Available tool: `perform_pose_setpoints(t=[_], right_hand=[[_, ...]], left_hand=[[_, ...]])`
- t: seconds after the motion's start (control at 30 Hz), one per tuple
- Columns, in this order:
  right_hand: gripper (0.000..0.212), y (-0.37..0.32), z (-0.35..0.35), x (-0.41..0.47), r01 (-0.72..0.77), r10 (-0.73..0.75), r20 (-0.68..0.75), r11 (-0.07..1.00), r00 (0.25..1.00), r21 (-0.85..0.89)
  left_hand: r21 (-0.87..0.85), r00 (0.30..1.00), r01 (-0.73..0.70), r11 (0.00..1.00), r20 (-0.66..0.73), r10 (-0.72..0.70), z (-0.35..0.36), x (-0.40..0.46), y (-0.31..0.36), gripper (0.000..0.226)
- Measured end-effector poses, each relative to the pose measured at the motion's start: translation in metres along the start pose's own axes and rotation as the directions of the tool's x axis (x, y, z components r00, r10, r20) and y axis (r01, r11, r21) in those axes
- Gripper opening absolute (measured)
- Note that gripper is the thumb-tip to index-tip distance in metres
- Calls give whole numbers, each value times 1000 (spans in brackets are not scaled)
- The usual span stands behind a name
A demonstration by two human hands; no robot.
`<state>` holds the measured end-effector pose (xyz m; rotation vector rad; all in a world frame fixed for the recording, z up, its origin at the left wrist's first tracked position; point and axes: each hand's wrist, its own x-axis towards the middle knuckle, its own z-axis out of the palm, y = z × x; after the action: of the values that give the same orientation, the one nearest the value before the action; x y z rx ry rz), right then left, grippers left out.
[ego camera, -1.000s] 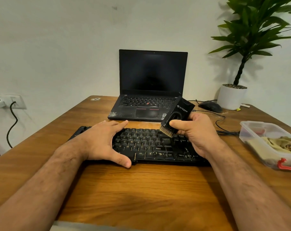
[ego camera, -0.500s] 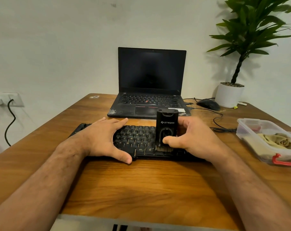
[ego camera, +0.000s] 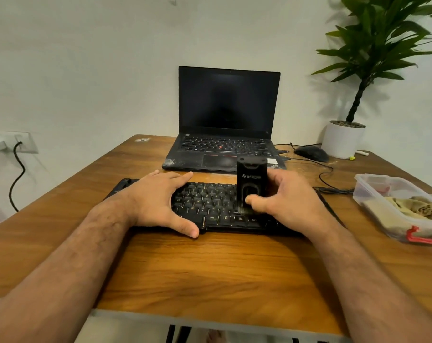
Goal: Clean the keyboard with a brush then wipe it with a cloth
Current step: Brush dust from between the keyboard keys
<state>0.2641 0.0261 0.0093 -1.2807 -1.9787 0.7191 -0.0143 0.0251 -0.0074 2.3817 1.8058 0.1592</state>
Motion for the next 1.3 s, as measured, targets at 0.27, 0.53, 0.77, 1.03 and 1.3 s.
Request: perform_pose_setpoints(t=[0.27,0.53,0.77,1.03,1.3], right_hand=[[33,-10,17,1,84,-90,57,991,994,99],[34,-14,25,-2,161,-169,76,982,983,100],[35,-16,26,-2,183,-186,116,982,976,40],[36,1,-12,-6,62,-66,75,997,995,52],[31,2,-1,17,-49,53,-46,996,998,72]], left_hand=[[8,1000,1,1000,-2,-1,-1,0,1,152],[22,1000,-7,1000,-25,7,1,-1,1,156],[5,999,-10,1000,-35,10,3,5,-4,149],[-4,1000,13,1000,-5,-13,-1,1,2,153],[-10,1000,5,1000,-9,-5,-1,2,0,152]])
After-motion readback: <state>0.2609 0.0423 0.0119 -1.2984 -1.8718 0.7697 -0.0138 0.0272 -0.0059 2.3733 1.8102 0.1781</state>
